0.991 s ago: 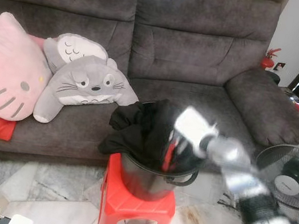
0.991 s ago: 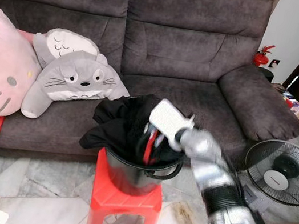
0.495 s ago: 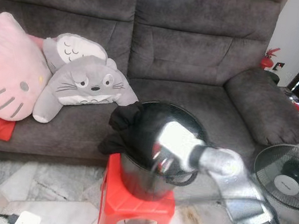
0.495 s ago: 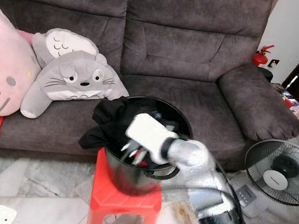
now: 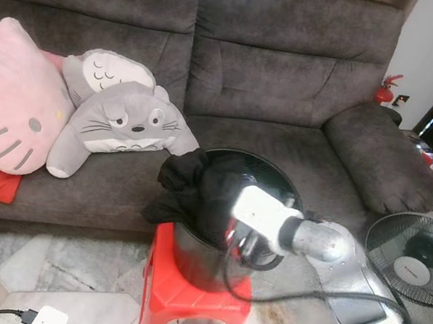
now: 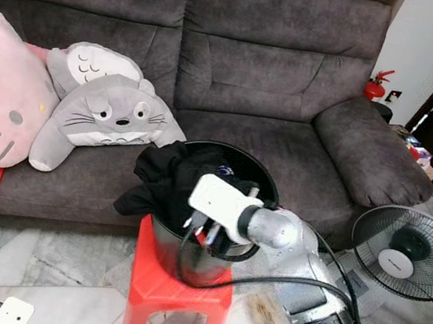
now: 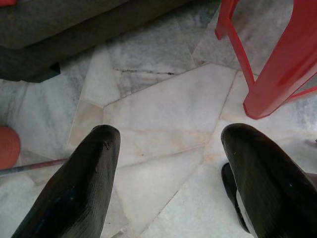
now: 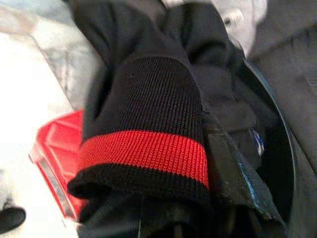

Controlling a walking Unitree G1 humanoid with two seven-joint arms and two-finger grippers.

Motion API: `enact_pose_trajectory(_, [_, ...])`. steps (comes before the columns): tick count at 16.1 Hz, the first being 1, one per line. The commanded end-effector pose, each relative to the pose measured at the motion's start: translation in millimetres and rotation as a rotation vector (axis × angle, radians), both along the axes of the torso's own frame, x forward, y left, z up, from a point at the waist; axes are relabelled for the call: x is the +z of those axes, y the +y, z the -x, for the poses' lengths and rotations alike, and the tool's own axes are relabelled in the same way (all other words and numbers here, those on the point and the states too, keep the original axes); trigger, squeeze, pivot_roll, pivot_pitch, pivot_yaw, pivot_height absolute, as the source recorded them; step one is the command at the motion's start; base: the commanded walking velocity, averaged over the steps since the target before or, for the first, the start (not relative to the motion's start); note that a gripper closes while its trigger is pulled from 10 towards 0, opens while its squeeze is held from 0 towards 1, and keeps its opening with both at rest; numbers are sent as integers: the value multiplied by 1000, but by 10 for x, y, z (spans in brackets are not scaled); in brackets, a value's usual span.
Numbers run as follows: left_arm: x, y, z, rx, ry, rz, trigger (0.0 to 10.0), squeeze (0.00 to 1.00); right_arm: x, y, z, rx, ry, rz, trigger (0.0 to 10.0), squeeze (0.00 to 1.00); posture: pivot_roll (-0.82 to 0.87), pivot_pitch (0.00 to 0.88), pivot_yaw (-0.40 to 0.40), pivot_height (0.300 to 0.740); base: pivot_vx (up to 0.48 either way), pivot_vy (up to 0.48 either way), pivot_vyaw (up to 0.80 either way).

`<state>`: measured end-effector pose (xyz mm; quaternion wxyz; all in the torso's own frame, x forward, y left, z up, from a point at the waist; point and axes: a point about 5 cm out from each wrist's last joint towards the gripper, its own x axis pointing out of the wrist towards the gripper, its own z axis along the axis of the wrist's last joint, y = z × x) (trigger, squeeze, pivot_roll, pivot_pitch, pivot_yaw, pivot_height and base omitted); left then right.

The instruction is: Hang hanger

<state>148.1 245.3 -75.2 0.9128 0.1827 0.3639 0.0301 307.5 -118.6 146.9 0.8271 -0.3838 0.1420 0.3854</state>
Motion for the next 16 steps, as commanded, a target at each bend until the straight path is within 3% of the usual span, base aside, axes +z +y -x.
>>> enact_pose_trajectory(1, [-15,14,35,-8,21,-4,10000,0,26,-99,-35,-59,-14,13,10000,0,-16,0,-72,740,0,0,0])
enact_pose_trajectory(3, [-9,51,62,-7,18,-8,10000,0,-7,-65,18,-34,5,10,10000,0,-15,0,-70,740,0,0,0])
enact_pose_trajectory(4, [-16,68,113,-8,21,-10,10000,0,-19,-33,39,-25,8,5,10000,165,-14,0,-68,740,0,0,0])
enact_pose_trajectory(6, [-38,77,196,-8,34,-14,10000,0,-11,-4,43,-13,6,-1,10000,1000,-14,0,-68,740,0,0,0])
enact_pose_trajectory(10, [-78,143,404,6,79,-21,10000,0,-14,21,83,28,19,12,10000,1000,-14,0,-70,740,0,0,0])
enact_pose_trajectory(16, [-83,126,392,-2,83,-22,10000,0,-37,-111,134,88,26,155,10000,1000,-17,0,-72,740,0,0,0])
